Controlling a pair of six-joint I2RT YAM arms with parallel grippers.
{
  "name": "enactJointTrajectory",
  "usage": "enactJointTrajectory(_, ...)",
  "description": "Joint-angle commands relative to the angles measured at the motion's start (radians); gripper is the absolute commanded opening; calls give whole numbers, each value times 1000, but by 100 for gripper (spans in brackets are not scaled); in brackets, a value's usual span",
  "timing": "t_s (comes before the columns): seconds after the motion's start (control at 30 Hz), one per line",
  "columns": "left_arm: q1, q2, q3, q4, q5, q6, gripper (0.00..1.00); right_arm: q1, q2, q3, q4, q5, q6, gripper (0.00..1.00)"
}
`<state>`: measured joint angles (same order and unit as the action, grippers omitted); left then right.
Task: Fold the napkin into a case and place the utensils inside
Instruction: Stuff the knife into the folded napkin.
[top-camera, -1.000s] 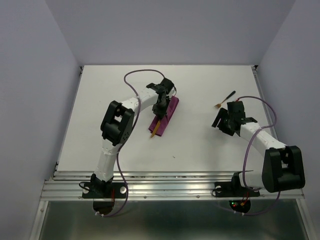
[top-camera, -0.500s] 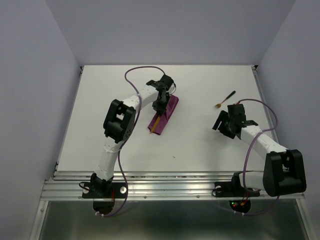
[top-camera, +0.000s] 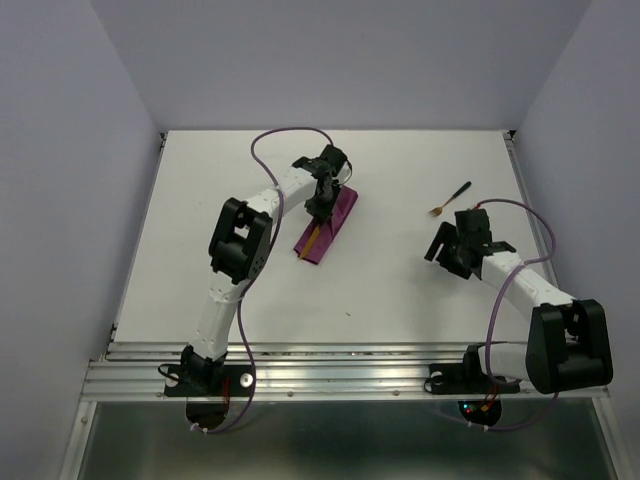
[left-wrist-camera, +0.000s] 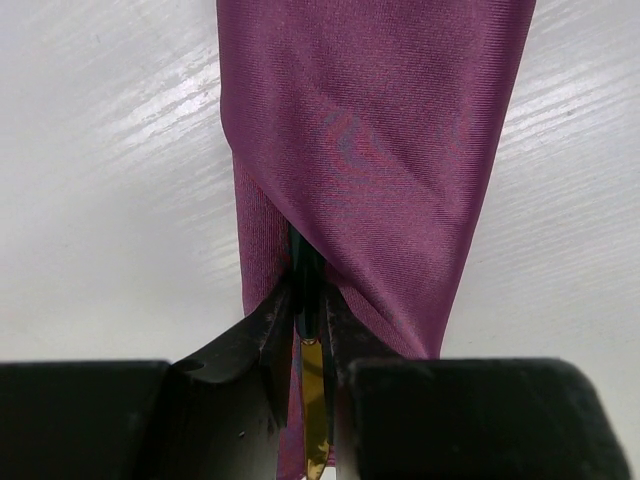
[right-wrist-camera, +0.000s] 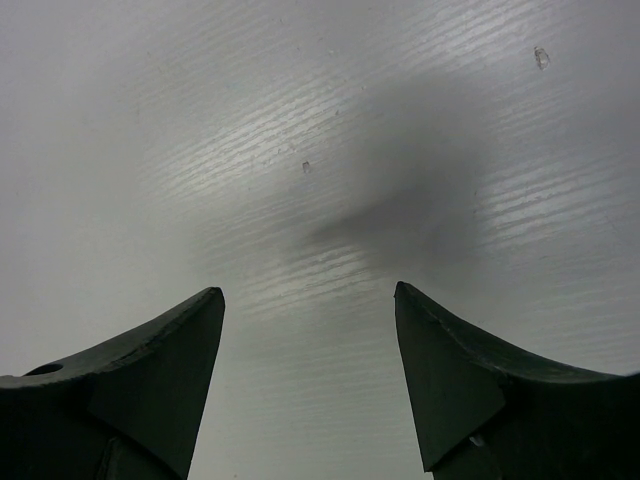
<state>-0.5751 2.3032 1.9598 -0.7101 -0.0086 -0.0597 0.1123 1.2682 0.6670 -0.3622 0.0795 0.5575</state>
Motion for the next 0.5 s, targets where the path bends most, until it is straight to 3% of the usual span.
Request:
enactJointTrajectory(0.0, 4, -5, 50, 15, -13, 38, 0, 1, -13, -18, 31, 2, 5, 75)
enactJointTrajectory(0.13, 4, -4, 48, 27, -17, 46, 0, 1, -15, -32, 39, -1, 4, 75)
enactJointTrajectory(0.23, 6, -8, 50, 26, -19, 43, 19, 1, -16, -41, 40, -3, 5, 75)
enactJointTrajectory(0.27, 4, -11, 54, 24, -19, 35, 33, 1, -20, -43, 40, -1, 4, 75)
enactJointTrajectory(0.33, 4, -28, 56, 20, -17, 26, 43, 1, -24, -46, 40, -1, 5, 75)
enactJointTrajectory(0.47, 4, -71, 25, 29, -24, -9, 43, 1, -29, -47, 40, -4, 2, 75)
